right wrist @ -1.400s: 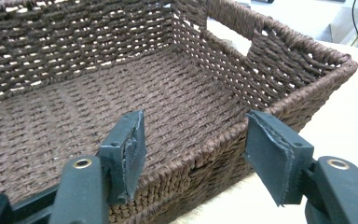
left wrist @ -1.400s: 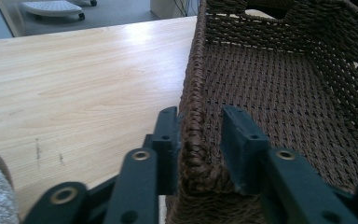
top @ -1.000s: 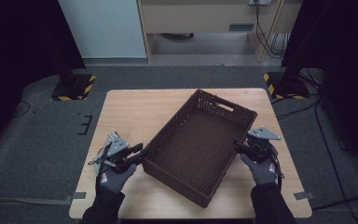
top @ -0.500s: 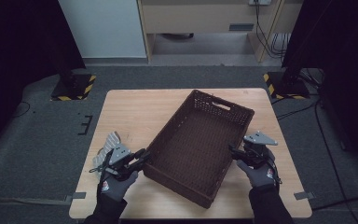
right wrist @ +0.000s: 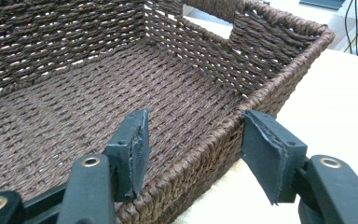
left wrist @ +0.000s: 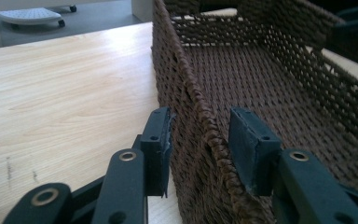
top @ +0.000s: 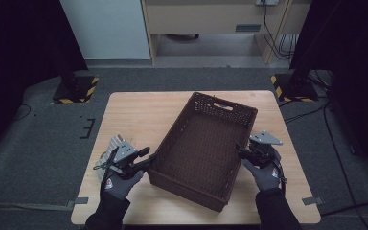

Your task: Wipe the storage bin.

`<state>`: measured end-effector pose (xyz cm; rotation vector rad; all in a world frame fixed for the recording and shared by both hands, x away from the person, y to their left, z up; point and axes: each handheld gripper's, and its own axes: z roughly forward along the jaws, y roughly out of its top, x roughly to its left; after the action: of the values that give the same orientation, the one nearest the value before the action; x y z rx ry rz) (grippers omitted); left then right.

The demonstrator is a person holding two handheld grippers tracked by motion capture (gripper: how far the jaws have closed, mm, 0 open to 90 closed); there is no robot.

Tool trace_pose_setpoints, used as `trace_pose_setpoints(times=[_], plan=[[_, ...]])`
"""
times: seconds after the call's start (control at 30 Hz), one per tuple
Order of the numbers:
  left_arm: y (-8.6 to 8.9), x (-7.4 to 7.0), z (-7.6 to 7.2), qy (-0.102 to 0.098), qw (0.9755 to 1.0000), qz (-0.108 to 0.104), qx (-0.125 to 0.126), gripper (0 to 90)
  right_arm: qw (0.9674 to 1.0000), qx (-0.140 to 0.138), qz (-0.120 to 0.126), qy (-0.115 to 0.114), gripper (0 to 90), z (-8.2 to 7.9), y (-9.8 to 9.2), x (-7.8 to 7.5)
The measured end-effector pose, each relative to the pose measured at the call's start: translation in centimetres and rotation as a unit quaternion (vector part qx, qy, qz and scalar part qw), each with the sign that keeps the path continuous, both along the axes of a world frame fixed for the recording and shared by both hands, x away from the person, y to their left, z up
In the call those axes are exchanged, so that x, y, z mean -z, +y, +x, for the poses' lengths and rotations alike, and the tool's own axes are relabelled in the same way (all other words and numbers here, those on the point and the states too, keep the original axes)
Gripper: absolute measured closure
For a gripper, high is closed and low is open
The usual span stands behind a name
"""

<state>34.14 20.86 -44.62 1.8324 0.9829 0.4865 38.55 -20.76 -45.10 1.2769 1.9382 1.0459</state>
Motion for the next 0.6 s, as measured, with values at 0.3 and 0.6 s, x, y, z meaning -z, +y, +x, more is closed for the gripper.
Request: trace_pose_setpoints(times=[0.3,0.6], plan=[[-1.2,1.1,-0.8,0.019,0.9996,0.02,0.003,69.4,0.9999,-0.008,0.013,-0.004,38.9,-1.0,-0.1,-0.7],[-1.6,0.8,-2.1,0.008,0.9997,0.021,0.0,66.3,0.9998,-0.016,-0.002,0.012,41.7,-1.8,0.8,0.2]])
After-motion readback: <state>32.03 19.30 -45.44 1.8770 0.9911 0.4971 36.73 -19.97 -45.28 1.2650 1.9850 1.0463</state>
